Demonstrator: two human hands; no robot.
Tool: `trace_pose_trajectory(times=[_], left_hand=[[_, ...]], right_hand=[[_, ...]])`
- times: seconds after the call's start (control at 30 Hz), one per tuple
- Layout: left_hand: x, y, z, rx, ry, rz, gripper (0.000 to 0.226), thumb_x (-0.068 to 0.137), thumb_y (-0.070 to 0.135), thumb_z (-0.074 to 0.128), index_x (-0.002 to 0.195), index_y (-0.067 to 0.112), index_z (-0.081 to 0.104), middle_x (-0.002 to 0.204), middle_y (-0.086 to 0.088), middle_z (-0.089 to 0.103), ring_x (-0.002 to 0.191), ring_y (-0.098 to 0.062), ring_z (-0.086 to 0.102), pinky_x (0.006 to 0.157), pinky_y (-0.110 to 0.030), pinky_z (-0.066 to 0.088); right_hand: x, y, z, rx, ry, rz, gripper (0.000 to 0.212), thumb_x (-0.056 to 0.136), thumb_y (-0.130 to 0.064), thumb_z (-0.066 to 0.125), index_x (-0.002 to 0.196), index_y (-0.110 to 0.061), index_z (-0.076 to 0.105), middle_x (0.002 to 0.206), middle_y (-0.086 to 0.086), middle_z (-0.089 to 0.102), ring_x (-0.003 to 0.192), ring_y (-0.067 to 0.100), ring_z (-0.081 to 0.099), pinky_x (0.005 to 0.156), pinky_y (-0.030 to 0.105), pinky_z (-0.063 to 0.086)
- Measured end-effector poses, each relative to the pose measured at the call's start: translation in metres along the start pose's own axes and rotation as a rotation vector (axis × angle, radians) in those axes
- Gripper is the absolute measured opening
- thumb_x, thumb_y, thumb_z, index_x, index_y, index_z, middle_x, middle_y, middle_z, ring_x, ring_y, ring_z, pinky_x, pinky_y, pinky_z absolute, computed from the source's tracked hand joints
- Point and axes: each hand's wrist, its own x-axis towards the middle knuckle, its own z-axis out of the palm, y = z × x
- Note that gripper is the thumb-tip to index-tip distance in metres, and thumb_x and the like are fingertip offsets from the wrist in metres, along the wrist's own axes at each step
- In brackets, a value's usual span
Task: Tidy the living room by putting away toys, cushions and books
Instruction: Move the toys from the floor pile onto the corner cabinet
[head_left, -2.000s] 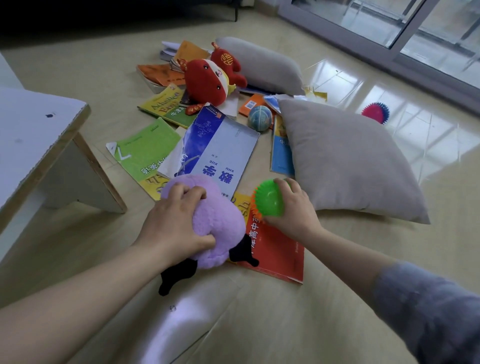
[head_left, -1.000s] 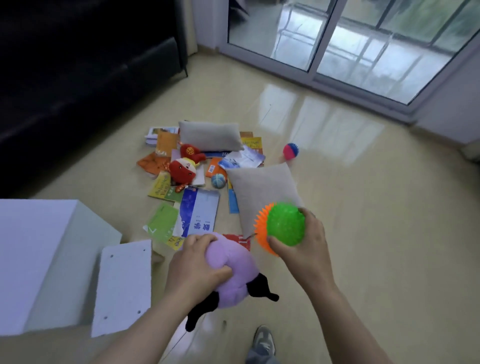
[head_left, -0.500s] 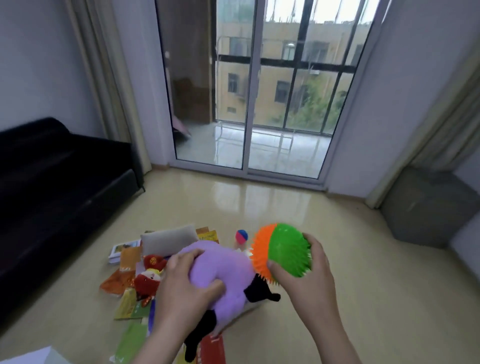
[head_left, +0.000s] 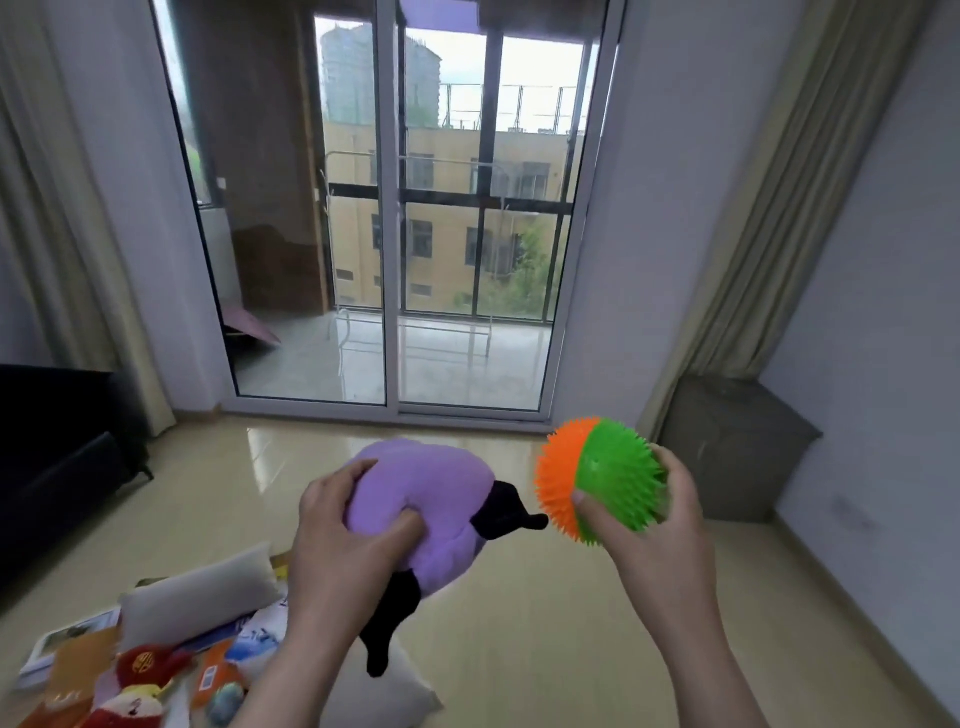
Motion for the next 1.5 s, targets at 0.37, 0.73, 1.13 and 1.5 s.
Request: trace_pose_trajectory(times=[0.37, 0.73, 1.13, 1.5], left_hand=[[0.064, 0.04, 0.166, -0.173, -0.128, 0.026, 0.059, 0.058, 0.036, 0.065, 0.117, 0.037, 0.056, 0.118, 0.013, 0.053, 0.093, -0.005, 0.055, 0.077, -0.024, 0.039], [0.188, 0.072, 0.345, -0.296, -0.308, 0.066, 0.059, 0.057, 0.04, 0.065, 0.115, 0.041, 0.055, 0.117, 0.014, 0.057, 0.098, -0.002, 0.058, 0.074, -0.021, 0.044], [0.23, 0.128, 0.597, -0.297, -0.469, 0.128, 0.057, 0.055, 0.04, 0.066, 0.111, 0.04, 0.058, 0.112, 0.009, 0.059, 0.094, -0.005, 0.059, 0.077, -0.025, 0.045], [0.249, 0.196, 0.795, -0.236, -0.486, 0.194, 0.056, 0.056, 0.04, 0.065, 0.111, 0.038, 0.058, 0.109, 0.012, 0.057, 0.087, 0.007, 0.055, 0.067, -0.015, 0.041]], right_hand=[[0.125, 0.067, -0.06, -0.028, 0.2, 0.067, 0.081, 0.063, -0.04, 0.085, 0.132, -0.036, 0.042, 0.122, -0.008, 0.057, 0.112, 0.015, 0.055, 0.094, 0.036, 0.045], [0.28, 0.12, -0.068, -0.099, 0.371, 0.088, 0.081, 0.065, -0.032, 0.086, 0.134, -0.029, 0.045, 0.123, -0.009, 0.056, 0.11, 0.015, 0.056, 0.094, 0.033, 0.044], [0.455, 0.234, -0.162, -0.135, 0.539, 0.118, 0.079, 0.052, -0.054, 0.075, 0.124, -0.037, 0.046, 0.116, -0.015, 0.055, 0.106, 0.012, 0.056, 0.083, 0.025, 0.042], [0.618, 0.327, -0.261, -0.178, 0.515, 0.161, 0.086, 0.054, -0.051, 0.077, 0.132, -0.031, 0.046, 0.124, -0.007, 0.054, 0.111, 0.017, 0.055, 0.096, 0.04, 0.047]])
